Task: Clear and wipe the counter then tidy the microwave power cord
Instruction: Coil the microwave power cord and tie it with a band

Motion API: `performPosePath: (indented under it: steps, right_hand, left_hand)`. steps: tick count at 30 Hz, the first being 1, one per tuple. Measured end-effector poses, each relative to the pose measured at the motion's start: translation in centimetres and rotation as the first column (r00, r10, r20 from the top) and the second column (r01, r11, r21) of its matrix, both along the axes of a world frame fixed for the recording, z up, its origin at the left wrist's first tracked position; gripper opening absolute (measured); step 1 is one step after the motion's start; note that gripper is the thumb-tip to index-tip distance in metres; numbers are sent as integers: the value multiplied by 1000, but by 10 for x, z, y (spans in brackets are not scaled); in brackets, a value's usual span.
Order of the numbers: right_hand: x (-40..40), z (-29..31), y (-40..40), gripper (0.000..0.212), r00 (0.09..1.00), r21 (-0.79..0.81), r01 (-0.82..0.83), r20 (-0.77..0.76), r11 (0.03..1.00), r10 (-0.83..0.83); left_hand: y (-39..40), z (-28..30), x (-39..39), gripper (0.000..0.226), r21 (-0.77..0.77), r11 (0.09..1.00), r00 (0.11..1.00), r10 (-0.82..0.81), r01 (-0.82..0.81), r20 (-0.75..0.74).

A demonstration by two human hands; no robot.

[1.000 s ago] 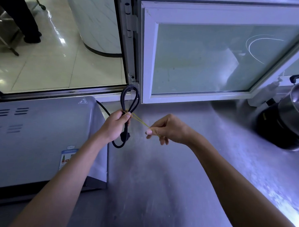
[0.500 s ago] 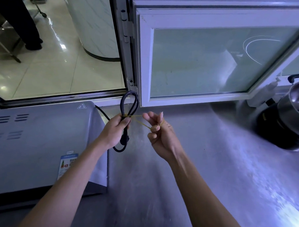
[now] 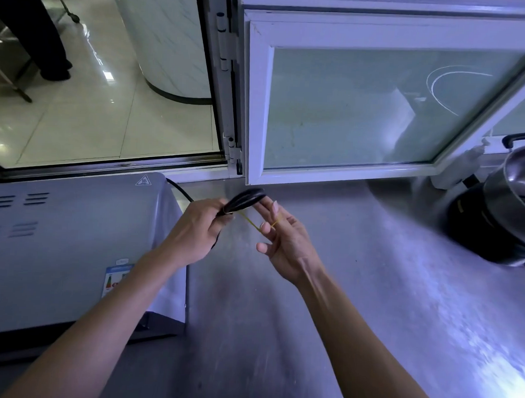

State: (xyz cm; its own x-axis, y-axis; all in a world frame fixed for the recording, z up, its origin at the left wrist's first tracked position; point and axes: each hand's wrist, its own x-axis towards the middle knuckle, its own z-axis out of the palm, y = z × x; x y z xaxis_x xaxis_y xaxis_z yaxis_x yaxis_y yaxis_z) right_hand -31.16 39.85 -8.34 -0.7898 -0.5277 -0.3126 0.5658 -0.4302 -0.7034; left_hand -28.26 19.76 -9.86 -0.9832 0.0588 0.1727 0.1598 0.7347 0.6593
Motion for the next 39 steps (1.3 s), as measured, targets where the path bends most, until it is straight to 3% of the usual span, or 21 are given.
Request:
performPosePath:
  steps: [4,8,16,23,28,39]
  right_hand:
    - [-4,5,9,33,1000,93,-16,-11,996,17]
    - [-2,2,20,40,999,159,-41,-16,987,44]
    - [10,-11,19,34,997,338,-42,-41,940,59]
    - [3,-17,-1,28,992,412,126,-27,902,-126]
    - [-3,-20,-10,43,995,421,94,-12,902,-98]
    - [-13,-38,-7,23,990,397,142,-32,907,-141]
  left_hand:
    - [-6,-6,-9,3,-238,967,987,-118,89,-112]
    - [-10,-9,-10,17,-410,906,971,-180,102,-157]
    - [0,-23,-6,10,-606,790,975,-195,91,-108]
    - [17,-18,-9,3,-636,771,992,-100,26,-80]
    - [17,-17,-9,6,-621,784,993,-72,0,-92]
    - [15,-34,-13,11,-558,829,998,5,-40,-65]
